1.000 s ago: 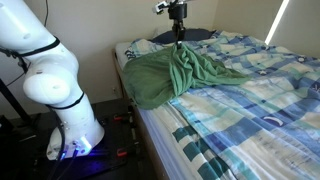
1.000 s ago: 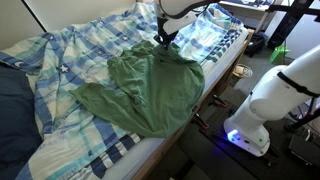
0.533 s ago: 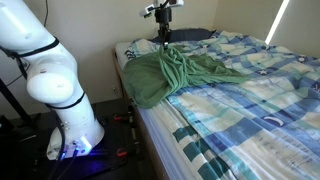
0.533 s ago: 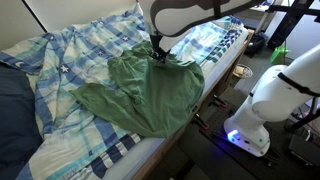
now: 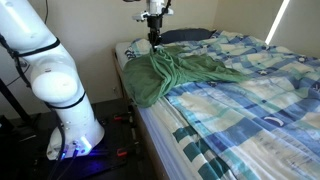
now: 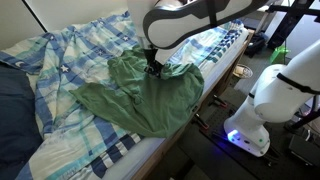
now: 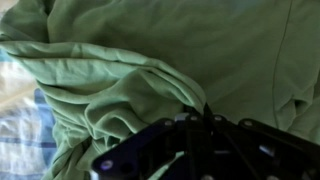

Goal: Fold the green jersey

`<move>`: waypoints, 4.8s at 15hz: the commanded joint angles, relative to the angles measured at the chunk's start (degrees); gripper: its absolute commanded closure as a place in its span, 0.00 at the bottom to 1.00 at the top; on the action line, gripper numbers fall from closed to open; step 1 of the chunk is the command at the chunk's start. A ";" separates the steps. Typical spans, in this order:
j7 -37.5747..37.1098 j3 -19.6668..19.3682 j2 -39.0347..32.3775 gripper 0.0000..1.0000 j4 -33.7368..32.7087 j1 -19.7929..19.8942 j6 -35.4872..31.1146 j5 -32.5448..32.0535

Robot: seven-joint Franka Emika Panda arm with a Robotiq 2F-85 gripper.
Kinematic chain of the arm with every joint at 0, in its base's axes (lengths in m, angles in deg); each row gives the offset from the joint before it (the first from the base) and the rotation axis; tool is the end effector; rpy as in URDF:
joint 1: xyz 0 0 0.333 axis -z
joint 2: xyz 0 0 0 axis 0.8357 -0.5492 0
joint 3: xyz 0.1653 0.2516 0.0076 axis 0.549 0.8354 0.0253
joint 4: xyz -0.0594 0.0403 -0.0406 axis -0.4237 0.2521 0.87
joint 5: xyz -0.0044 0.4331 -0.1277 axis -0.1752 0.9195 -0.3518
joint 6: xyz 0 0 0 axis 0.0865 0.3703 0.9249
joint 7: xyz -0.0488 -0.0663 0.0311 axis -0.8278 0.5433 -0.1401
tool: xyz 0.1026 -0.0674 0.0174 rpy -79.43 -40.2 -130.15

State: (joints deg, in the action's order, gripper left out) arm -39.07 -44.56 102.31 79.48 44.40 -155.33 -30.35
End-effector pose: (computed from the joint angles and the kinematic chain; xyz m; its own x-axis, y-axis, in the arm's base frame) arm 0.4623 0.2490 0.4027 0.9878 0.1399 -0.0683 0.1458 -0.9852 0.0901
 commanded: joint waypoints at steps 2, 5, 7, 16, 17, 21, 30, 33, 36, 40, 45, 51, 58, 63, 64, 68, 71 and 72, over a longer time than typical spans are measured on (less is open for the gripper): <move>5.22 -0.30 -3.44 0.99 0.03 -1.21 -0.39 3.64; 8.01 -0.51 -5.79 0.99 0.05 -1.30 -1.61 4.56; 9.57 -0.60 -7.19 0.99 -0.06 -1.35 -2.00 5.13; 8.95 -0.26 -8.45 0.44 -1.36 -1.63 -1.12 3.75; 8.95 -0.17 -7.97 0.35 -1.63 -1.78 -0.86 3.79; 9.09 0.25 -5.66 0.05 -2.59 -2.55 -0.48 3.35; 12.25 2.13 -3.95 0.00 -3.96 -4.92 -1.52 2.08; 11.80 2.27 -4.46 0.00 -3.98 -4.98 -1.27 2.44; 12.49 2.46 -4.29 0.00 -4.07 -5.28 -1.32 2.34; 12.52 2.46 -4.25 0.00 -4.07 -5.28 -1.34 2.33; 11.68 3.32 -5.86 0.00 -5.75 -5.99 -0.72 2.83; 12.83 5.82 -11.07 0.00 -11.08 -7.75 -1.77 0.77; 13.13 7.41 -24.51 0.00 -19.52 -11.04 -8.15 -4.27; 11.82 5.39 -35.00 0.00 -27.75 -14.44 -11.20 -10.60; 11.76 4.92 -36.62 0.00 -29.47 -15.12 -11.18 -11.53; 11.84 3.22 -41.53 0.00 -35.72 -17.83 -10.25 -13.27; 11.78 2.11 -44.37 0.00 -39.16 -19.69 -10.05 -13.96; 11.75 1.66 -45.30 0.00 -40.15 -20.20 -10.01 -14.23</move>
State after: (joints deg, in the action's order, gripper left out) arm -26.69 -41.30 60.04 43.90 26.36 -166.92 -43.24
